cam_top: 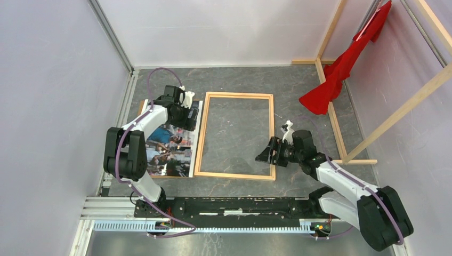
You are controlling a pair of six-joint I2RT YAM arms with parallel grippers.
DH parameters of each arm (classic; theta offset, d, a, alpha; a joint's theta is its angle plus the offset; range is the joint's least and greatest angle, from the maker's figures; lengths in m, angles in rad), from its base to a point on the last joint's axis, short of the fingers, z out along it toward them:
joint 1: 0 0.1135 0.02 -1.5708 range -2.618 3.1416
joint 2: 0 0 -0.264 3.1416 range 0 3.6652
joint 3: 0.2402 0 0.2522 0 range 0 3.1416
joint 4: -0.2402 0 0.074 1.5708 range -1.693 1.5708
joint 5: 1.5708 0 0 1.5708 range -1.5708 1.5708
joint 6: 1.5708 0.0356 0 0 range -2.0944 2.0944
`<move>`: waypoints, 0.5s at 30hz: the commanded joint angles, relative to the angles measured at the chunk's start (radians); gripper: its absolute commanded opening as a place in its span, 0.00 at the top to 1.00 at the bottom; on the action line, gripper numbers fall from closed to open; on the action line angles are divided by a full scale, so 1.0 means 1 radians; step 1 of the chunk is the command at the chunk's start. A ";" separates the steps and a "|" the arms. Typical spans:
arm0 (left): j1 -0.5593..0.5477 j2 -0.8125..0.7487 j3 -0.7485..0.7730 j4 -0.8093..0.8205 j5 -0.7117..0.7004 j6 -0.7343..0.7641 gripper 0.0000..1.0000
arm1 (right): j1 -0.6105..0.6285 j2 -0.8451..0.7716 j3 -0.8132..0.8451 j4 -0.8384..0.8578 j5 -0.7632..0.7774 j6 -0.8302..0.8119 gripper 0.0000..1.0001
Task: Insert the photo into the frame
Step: Place the photo frame item in the photo frame.
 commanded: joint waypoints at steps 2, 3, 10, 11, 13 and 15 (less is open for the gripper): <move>-0.006 0.008 0.010 0.027 -0.008 0.009 0.12 | -0.001 0.067 0.055 0.147 0.012 -0.007 0.20; -0.006 0.009 0.010 0.027 -0.010 0.012 0.12 | 0.000 0.081 0.070 0.155 0.010 -0.012 0.21; -0.006 0.011 0.010 0.027 -0.018 0.015 0.12 | -0.004 0.173 0.177 0.180 0.032 -0.031 0.24; -0.006 0.011 0.010 0.027 -0.019 0.016 0.12 | -0.005 0.187 0.192 0.180 0.029 -0.036 0.25; -0.006 0.011 0.011 0.027 -0.023 0.017 0.12 | -0.010 0.220 0.217 0.169 0.027 -0.055 0.25; -0.006 0.011 0.013 0.027 -0.026 0.018 0.12 | -0.021 0.250 0.237 0.142 0.035 -0.082 0.25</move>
